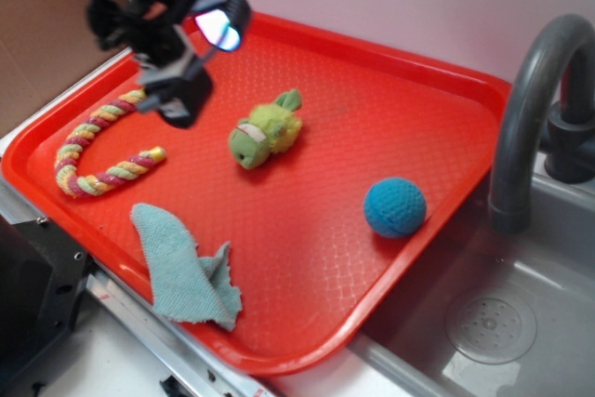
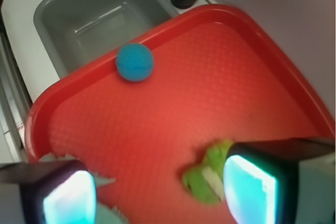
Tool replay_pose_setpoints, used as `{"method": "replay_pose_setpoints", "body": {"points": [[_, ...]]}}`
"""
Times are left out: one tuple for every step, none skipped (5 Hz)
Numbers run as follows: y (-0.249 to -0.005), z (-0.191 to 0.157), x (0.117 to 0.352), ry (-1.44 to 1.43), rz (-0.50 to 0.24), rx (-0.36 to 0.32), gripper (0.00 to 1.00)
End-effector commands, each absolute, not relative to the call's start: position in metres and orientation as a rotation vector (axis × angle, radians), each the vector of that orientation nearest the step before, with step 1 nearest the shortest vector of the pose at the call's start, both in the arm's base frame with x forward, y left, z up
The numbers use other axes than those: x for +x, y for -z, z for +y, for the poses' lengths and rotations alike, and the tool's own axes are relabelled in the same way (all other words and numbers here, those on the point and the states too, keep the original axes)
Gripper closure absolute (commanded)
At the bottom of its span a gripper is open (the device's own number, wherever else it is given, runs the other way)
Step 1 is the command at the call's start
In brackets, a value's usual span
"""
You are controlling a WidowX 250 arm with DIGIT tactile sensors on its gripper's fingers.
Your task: Grab the blue ball.
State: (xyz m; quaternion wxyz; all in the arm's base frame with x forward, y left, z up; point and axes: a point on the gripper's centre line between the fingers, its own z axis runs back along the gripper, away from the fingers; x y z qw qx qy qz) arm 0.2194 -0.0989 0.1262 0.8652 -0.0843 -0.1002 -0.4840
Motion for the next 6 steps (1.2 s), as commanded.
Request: {"method": "replay_pose_setpoints", "body": {"points": [[-0.099,-0.146,0.253,1.155,-0.17,-0.167,0.0],[-0.072,-0.164,0.261,1.25,-0.103,-0.171,0.0],[-0.06,-0.173,0.257,1.33,-0.093,-0.202,0.0],[-0.051,-0.184,0.249,1.364,-0.072,-0.187,0.0],[-0.046,-0.196,0.24,1.412,-0.063,-0.191,0.0],[-0.039,-0.205,0.236,1.421,-0.039,-0.171,0.0]]}}
